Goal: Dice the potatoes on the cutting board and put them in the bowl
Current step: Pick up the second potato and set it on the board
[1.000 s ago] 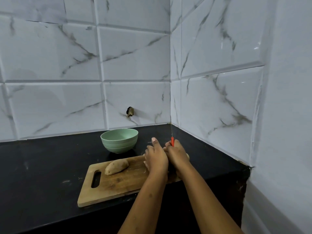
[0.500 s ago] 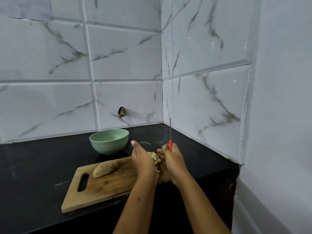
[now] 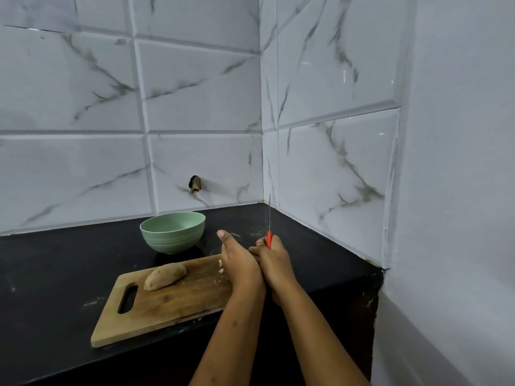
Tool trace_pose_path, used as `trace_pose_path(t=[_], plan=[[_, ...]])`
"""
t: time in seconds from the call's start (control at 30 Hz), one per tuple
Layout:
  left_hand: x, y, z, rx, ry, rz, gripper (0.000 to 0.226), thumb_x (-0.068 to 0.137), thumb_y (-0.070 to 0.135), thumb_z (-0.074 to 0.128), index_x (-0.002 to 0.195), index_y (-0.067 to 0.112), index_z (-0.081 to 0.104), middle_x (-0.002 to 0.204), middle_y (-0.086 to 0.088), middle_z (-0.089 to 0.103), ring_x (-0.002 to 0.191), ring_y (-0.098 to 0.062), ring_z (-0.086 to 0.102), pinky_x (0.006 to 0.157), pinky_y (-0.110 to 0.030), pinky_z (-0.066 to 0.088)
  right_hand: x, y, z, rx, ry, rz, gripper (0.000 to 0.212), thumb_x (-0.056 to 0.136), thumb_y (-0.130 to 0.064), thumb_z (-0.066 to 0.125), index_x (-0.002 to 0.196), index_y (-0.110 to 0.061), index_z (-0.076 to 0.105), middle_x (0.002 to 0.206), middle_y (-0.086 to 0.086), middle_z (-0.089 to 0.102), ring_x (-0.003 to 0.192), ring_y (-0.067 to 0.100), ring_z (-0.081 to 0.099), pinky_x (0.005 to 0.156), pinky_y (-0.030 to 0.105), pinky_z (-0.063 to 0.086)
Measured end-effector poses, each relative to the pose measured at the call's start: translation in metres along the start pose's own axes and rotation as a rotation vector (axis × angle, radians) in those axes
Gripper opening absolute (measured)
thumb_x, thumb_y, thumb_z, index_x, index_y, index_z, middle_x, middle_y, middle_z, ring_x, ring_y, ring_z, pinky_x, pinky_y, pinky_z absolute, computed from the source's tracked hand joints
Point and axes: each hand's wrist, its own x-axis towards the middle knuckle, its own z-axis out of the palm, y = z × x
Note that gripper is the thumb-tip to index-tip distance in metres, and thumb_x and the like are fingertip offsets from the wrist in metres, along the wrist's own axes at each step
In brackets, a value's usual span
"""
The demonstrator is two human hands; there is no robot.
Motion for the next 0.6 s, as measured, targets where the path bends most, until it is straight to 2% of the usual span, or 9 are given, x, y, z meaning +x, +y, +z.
trace_pose_path(t=[0.2, 0.27, 0.37, 0.5, 0.6], plan=[[0.011, 0.021, -0.016, -0.033, -0.054, 0.103, 0.058, 0.100, 0.051, 0.022, 0.140, 0.015, 0.044, 0.144, 0.006, 0.045, 0.135, -0.012, 0.036, 0.099, -0.024, 0.024, 0.007, -0.004, 0.002, 0.146, 0.055, 0.089, 0.015, 0.101, -0.025, 0.040, 0.089, -0.023, 0.049, 0.094, 0.006, 0.069, 0.091, 0.020, 0.066, 0.092, 0.044, 0.052], [0.020, 0.023, -0.021, -0.024, -0.070, 0.075, 0.062, 0.100, 0.053, 0.021, 0.140, 0.012, 0.045, 0.144, 0.004, 0.046, 0.136, -0.012, 0.035, 0.100, -0.024, 0.022, 0.007, -0.005, 0.004, 0.137, 0.071, 0.089, 0.015, 0.101, -0.025, 0.039, 0.089, -0.024, 0.048, 0.097, 0.007, 0.068, 0.091, 0.019, 0.066, 0.092, 0.042, 0.052], [0.027, 0.019, -0.028, -0.005, -0.127, 0.012, 0.067, 0.100, 0.053, 0.017, 0.141, 0.007, 0.044, 0.146, -0.004, 0.044, 0.137, -0.015, 0.036, 0.111, -0.029, 0.021, 0.004, -0.006, 0.008, 0.106, 0.089, 0.073, 0.016, 0.102, -0.026, 0.038, 0.089, -0.026, 0.047, 0.103, 0.008, 0.066, 0.090, 0.014, 0.064, 0.086, 0.034, 0.052], [0.026, 0.013, -0.028, 0.024, -0.203, 0.008, 0.068, 0.099, 0.053, 0.015, 0.141, 0.006, 0.042, 0.146, -0.008, 0.043, 0.137, -0.017, 0.037, 0.113, -0.031, 0.022, 0.001, -0.009, 0.007, 0.076, 0.070, 0.052, 0.014, 0.101, -0.023, 0.039, 0.097, -0.019, 0.051, 0.100, 0.004, 0.067, 0.090, 0.011, 0.062, 0.077, 0.025, 0.046], [0.023, 0.016, -0.029, 0.055, -0.234, 0.018, 0.069, 0.098, 0.055, 0.014, 0.141, 0.009, 0.042, 0.146, -0.004, 0.044, 0.138, -0.015, 0.035, 0.113, -0.031, 0.020, 0.004, -0.007, 0.007, 0.108, 0.029, 0.070, 0.012, 0.101, -0.023, 0.040, 0.097, -0.020, 0.051, 0.098, 0.002, 0.068, 0.097, 0.015, 0.064, 0.088, 0.032, 0.050]])
